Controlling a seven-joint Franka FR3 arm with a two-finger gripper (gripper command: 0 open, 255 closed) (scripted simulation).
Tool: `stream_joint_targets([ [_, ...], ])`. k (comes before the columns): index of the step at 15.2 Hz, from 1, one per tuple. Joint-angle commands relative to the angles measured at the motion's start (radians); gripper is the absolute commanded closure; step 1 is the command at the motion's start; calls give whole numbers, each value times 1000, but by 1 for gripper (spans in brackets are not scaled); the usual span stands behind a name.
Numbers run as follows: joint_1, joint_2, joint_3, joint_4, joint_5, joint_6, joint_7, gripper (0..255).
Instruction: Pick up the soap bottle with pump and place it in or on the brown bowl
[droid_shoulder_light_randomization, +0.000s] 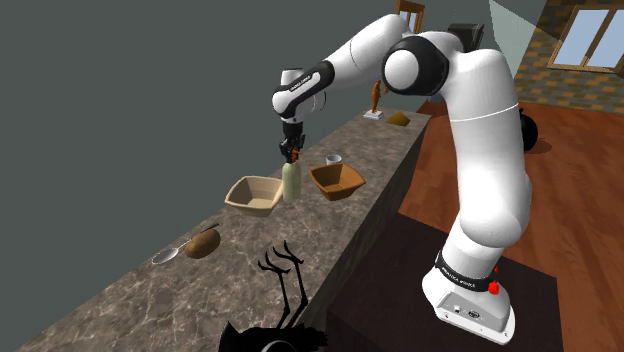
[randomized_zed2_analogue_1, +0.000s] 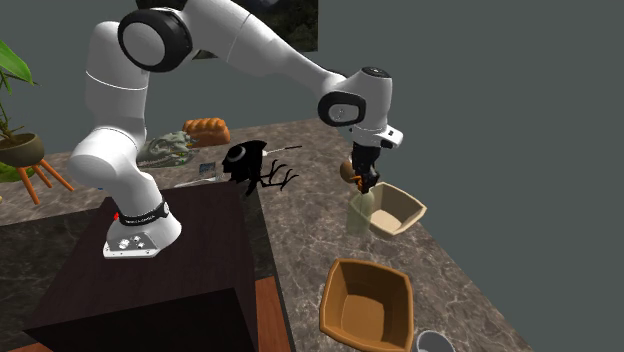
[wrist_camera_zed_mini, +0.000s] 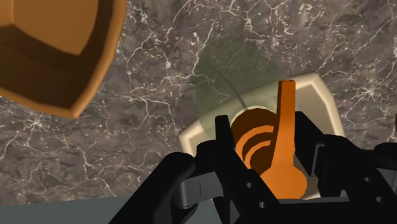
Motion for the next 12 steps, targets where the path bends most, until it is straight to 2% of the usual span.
stream_joint_targets([
  [1,1,-14,-1,11,-3,-25,3,255],
  [12,4,-70,-7,80,-16,-149,14,255],
])
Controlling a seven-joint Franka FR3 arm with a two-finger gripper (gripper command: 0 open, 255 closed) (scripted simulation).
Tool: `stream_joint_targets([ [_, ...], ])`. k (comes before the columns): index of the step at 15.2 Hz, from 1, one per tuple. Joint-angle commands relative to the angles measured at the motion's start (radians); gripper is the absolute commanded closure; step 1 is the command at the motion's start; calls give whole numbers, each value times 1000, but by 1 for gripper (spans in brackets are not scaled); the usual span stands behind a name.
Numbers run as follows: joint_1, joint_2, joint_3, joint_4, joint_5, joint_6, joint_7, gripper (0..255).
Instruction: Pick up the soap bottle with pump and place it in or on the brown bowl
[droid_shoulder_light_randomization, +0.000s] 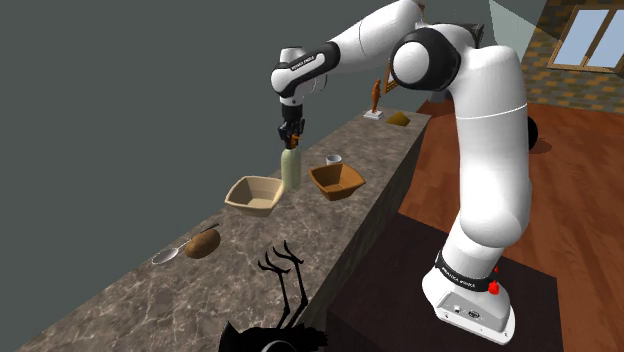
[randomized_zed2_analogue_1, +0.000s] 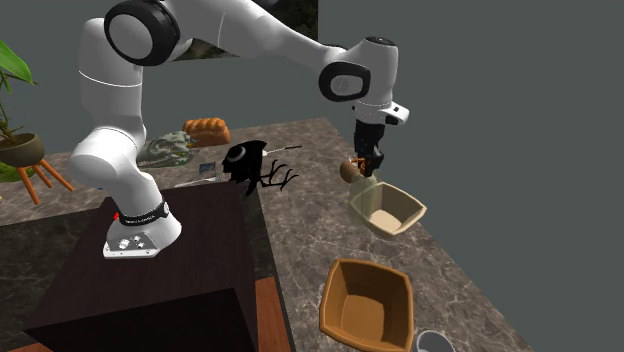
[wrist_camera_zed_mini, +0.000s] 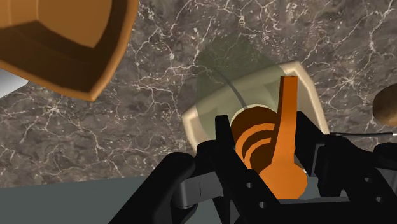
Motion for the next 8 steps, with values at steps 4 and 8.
stream_joint_targets([
  [4,-12,-25,-7,29,-3,-54,-14,255],
  [8,-67,-40,-32,48,5,-92,-93,255],
])
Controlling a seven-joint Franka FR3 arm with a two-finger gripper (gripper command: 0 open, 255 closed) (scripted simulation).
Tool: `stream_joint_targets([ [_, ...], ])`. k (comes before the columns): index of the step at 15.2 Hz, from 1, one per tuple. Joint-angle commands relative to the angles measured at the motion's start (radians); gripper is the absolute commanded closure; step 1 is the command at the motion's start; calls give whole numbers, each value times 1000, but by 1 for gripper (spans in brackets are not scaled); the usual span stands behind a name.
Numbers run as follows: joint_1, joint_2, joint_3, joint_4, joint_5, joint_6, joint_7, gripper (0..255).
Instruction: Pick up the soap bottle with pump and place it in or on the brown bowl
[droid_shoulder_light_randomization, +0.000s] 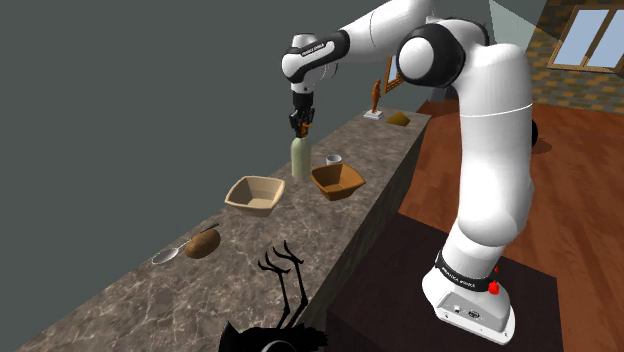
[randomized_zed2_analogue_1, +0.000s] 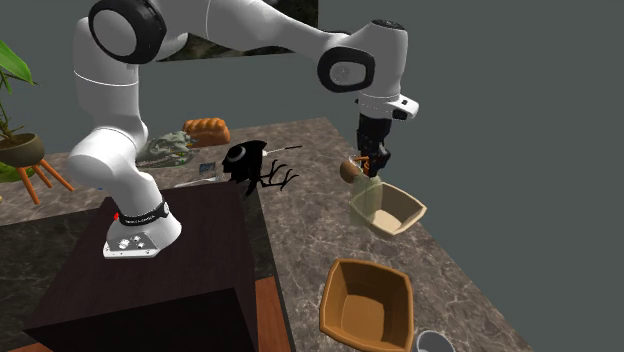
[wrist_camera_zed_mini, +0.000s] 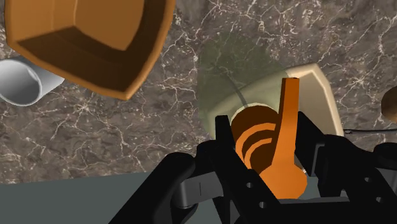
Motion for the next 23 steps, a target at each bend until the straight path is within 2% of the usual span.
stream_joint_targets([
  [1,-28,-7,-12,16,4,-24,-40,255],
  [9,-146,18,-60,133,27,-126,-198,255],
  [16,-268,104,-94,332,59,-250,-332,255],
  [23,-260,102,-92,234,61,-154,-338,255],
])
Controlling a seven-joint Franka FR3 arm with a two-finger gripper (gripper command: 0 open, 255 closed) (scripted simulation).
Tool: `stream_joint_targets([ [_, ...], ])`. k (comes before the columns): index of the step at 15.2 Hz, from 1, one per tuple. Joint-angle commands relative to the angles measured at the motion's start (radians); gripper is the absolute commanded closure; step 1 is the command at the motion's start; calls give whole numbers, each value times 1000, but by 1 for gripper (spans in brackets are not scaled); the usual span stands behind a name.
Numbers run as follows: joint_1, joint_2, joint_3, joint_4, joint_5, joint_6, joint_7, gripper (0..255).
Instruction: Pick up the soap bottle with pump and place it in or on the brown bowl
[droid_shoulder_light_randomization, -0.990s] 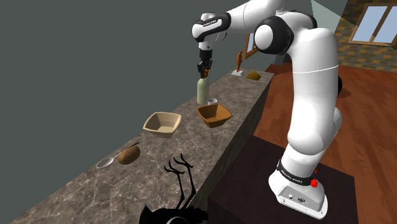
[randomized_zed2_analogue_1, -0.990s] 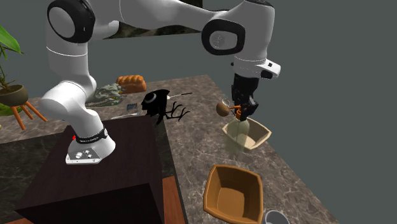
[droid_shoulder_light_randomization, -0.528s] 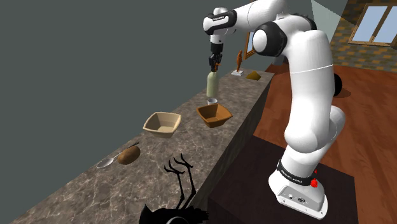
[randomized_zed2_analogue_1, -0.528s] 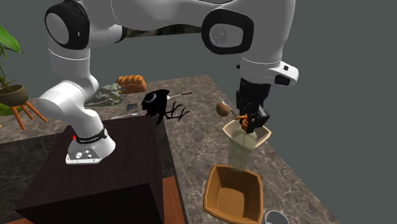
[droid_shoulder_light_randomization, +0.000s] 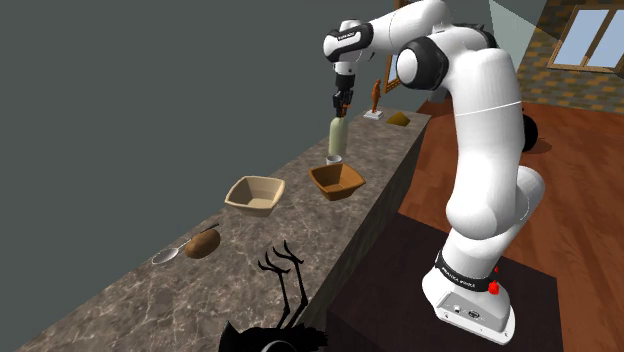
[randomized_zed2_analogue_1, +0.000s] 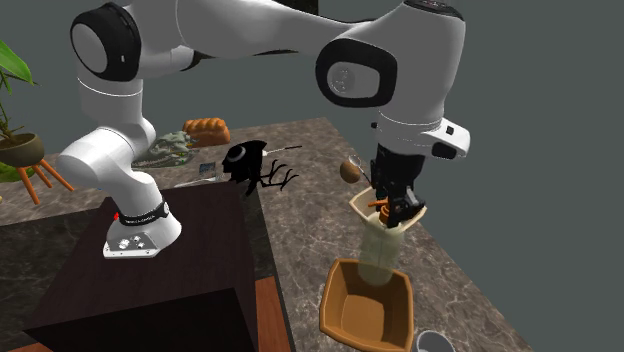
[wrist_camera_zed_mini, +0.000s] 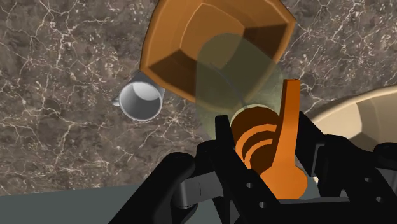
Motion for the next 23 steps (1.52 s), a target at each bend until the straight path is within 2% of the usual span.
stream_joint_targets([
  [1,1,3,1,-22,1,26,-3,255],
  [23,4,73,15,-206,29,277,-29,255],
])
